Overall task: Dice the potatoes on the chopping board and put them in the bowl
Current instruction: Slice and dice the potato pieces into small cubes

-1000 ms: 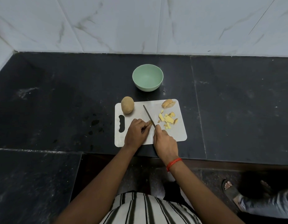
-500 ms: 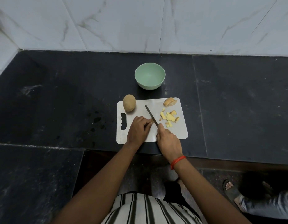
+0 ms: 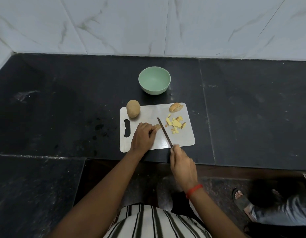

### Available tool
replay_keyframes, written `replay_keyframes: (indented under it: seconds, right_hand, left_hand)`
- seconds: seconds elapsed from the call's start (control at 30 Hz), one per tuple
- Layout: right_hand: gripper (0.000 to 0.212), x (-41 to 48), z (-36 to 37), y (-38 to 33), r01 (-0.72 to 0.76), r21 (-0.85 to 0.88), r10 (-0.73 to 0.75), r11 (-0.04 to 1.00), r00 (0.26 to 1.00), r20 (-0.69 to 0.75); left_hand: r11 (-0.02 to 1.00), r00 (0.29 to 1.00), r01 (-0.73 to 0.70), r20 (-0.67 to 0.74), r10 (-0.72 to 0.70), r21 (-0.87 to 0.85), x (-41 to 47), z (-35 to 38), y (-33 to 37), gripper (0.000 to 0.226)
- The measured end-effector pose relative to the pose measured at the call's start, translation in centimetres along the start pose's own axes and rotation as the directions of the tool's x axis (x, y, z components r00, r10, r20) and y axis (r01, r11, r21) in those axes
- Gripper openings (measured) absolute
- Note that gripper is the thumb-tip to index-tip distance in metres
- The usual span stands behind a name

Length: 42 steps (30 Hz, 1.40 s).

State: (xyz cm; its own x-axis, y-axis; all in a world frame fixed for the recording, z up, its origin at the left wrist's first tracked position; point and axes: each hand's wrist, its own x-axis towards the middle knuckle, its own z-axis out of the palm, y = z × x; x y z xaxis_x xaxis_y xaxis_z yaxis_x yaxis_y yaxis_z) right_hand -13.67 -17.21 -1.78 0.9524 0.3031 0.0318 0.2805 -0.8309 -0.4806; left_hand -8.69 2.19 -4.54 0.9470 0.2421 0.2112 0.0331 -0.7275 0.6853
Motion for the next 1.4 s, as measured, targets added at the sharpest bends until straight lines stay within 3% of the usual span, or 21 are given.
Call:
replay_keyframes:
  seconds: [0.17,0.4,0.6,0.8,1.0,1.23,1.4]
  right_hand:
    - [0.012,5.2,1.5,-2.3,0.007,-0.019,-0.006,1.000,0.999,0.046]
    - [0.012,5.8,1.9,-2.7,0.031,-0.090,-0.025,0.995,0.997,0.067]
    - [0.035,6.9,2.0,-3.3,0.024,-0.148,-0.010,0.989,0.995,0.098]
    - [0.025,6.7,1.7,-2.8,0.049,-0.127,-0.033,0.991,0.992,0.126]
    - [0.012,0.5,0.2,-0.7,0.020,-0.142,0.007,0.990,0.982,0.191]
    - [0.014,-2.8,-0.2,0.4,0.002,0.054,-0.002,0.999,1.000,0.003]
    - [0.014,2.4,0.7,-1.8,-0.003,0.028,0.004,1.000,1.000,-0.026]
  left_hand:
    - [1.000,0.999,-0.025,0.035,0.025,-0.009,0.0,-0.2,-0.2,0.024]
    - [0.999,0.997,-0.046,0.056,0.047,-0.019,0.1,-0.5,-0.6,0.019]
    - [0.998,0.997,-0.053,0.062,0.054,-0.020,0.2,-0.6,-0.6,0.019]
    - [0.999,0.997,-0.034,0.071,0.036,-0.029,0.2,-0.2,-0.9,0.018]
    - [0.999,0.997,-0.024,0.066,0.026,-0.026,0.2,-0.3,-0.8,0.017]
    - [0.978,0.990,0.127,0.088,-0.114,-0.164,0.5,-1.0,-1.3,0.018]
    - [0.987,0.993,0.093,0.084,-0.082,-0.130,0.6,-1.6,-1.3,0.027]
